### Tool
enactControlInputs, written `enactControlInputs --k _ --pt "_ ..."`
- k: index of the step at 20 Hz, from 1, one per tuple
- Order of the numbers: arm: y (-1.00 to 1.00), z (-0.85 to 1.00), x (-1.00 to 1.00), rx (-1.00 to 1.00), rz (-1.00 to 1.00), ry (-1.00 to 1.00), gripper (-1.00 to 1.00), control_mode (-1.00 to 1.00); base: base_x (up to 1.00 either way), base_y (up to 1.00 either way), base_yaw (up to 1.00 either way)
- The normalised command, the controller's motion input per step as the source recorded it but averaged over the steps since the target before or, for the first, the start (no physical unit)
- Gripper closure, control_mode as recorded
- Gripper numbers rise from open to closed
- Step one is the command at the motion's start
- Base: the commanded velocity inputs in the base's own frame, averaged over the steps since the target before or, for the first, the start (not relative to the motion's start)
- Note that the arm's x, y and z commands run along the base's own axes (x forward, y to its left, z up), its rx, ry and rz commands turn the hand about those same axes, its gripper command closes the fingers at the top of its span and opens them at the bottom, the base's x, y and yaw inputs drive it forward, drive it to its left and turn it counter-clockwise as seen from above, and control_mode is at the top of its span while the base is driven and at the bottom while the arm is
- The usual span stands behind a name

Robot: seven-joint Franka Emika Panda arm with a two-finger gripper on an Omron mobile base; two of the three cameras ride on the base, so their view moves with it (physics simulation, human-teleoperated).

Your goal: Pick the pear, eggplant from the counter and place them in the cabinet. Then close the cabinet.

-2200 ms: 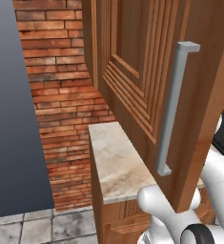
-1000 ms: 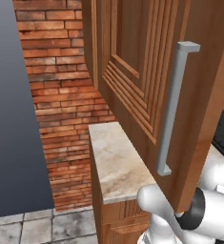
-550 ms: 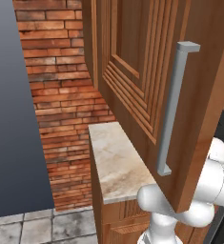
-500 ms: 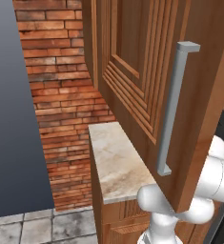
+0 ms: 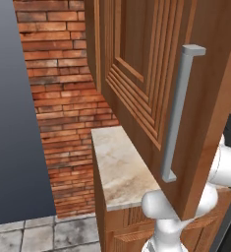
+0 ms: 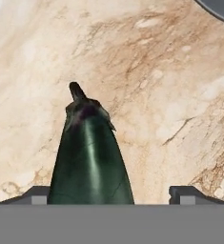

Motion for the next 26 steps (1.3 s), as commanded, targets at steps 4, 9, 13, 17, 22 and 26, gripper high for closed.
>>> enactControlInputs --k 4,9,13,17,22,26 --pt "0.0 -0.14 -0.19 -0.01 0.0 0.0 1.0 -1.0 0.0 0.0 0.0" --pt "0.0 0.23 -0.82 -0.08 0.09 -0.14 1.0 -1.0 0.0 0.0 0.0" --pt "0.0 0.85 -0.59 -0.04 0.08 -0.1 1.0 -1.0 0.0 0.0 0.0" --pt "0.0 1.0 -0.42 0.0 0.05 0.0 1.0 -1.0 0.0 0.0 0.0" --pt "0.0 0.96 -0.41 0.0 0.06 0.01 1.0 -1.0 0.0 0.0 0.0" --pt "-0.07 1.0 -0.46 0.0 0.07 0.0 1.0 -1.0 0.0 0.0 0.0"
